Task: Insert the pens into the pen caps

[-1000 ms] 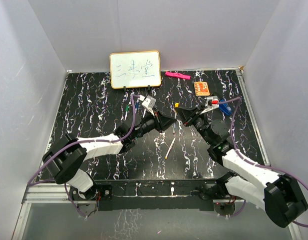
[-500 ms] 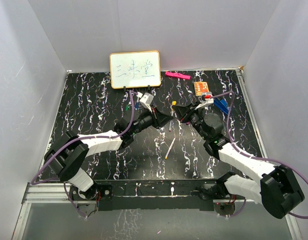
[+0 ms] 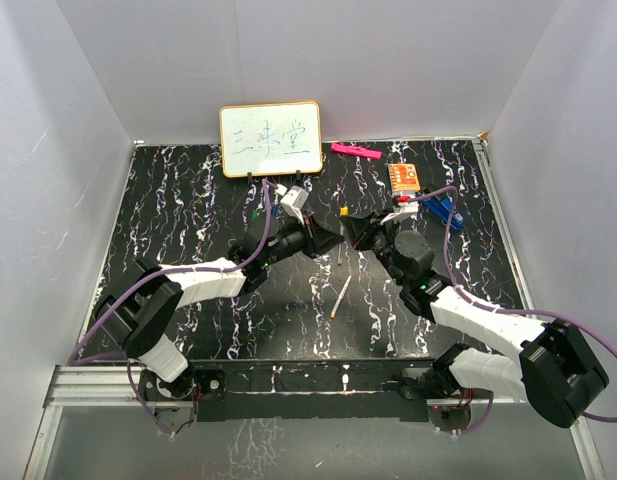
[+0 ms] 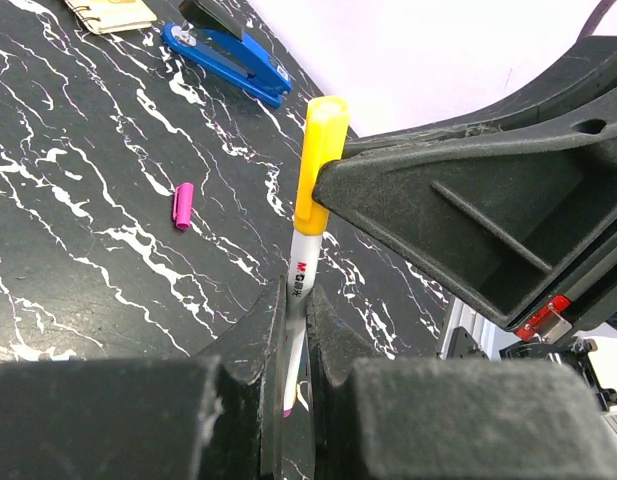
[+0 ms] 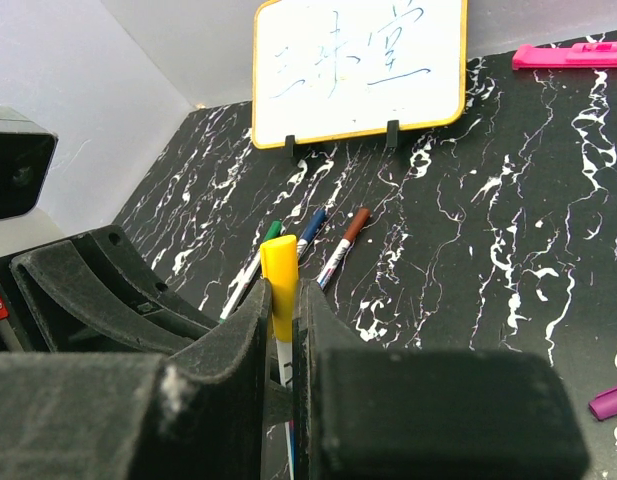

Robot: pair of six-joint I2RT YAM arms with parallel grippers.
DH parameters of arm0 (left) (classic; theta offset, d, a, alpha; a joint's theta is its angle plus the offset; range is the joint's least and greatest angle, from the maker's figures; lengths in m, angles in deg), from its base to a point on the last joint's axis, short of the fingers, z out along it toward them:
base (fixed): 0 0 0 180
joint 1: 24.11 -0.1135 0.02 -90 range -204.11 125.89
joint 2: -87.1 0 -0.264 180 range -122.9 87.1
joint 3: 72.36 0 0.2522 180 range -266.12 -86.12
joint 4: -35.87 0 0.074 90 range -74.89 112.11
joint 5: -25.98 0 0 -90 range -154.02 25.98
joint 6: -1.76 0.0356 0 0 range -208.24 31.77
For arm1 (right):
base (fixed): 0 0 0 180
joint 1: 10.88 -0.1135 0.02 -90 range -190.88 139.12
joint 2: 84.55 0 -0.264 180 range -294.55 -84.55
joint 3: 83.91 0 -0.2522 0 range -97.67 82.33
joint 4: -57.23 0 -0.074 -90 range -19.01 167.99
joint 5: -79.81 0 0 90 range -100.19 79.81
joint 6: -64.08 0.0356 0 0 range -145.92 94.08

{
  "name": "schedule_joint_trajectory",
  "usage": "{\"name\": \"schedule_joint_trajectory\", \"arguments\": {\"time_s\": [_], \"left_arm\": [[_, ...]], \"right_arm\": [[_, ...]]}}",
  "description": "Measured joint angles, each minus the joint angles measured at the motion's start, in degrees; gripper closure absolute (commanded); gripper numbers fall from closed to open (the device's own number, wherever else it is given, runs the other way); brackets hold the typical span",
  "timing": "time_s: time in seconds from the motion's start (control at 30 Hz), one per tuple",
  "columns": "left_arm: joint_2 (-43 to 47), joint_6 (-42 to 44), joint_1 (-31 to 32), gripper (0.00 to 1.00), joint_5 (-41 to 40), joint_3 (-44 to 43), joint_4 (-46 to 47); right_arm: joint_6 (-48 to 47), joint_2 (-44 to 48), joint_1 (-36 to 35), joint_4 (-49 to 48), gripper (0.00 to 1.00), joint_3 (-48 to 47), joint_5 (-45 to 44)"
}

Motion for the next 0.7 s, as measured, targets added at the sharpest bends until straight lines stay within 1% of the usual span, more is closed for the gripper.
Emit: {"name": "schedule_joint_trajectory", "arguments": {"time_s": [0.27, 0.3, 0.33, 0.4, 0.43, 0.5, 0.53, 0.6, 0.7], "left_arm": [[0.66, 0.04, -0.44, 1.0, -0.31, 0.44, -0.07], [1.11, 0.02, -0.5, 1.0, -0.63, 0.85, -0.02], [1.6, 0.0, -0.59, 1.0, -0.92, 1.27, -0.02], [2.29, -0.04, -0.72, 1.0, -1.42, 1.84, 0.02], [2.6, -0.02, -0.76, 1.0, -2.03, 1.99, -0.04], [3.26, 0.02, -1.66, 1.0, -6.1, 1.95, 0.11], [3.8, 0.09, -2.51, 1.0, -7.96, 1.95, -0.28], [4.72, 0.52, -3.8, 1.0, -11.56, 1.92, -1.68], [4.83, 1.75, -4.55, 1.0, -15.5, 1.16, -5.9]], "right_arm": [[0.61, -0.17, -0.94, 1.38, 1.0, -1.16, -2.91], [0.68, -0.24, -1.18, 1.81, 0.96, -1.73, -3.26], [0.72, -0.31, -1.42, 2.23, 0.89, -2.1, -3.48], [0.61, -0.5, -1.9, 3.82, 0.74, -3.48, -3.96], [0.48, -0.61, -2.14, 4.72, 0.64, -4.31, -4.13], [0.02, -0.61, -3.17, 8.22, 0.43, -5.38, -3.48], [-0.52, -0.59, -3.63, 9.99, 0.34, -5.64, -3.43], [-1.6, 0.13, -4.39, 12.96, 0.23, -5.9, -3.74], [-3.04, 3.45, -4.46, 15.85, 0.16, -5.99, -5.81]]}}
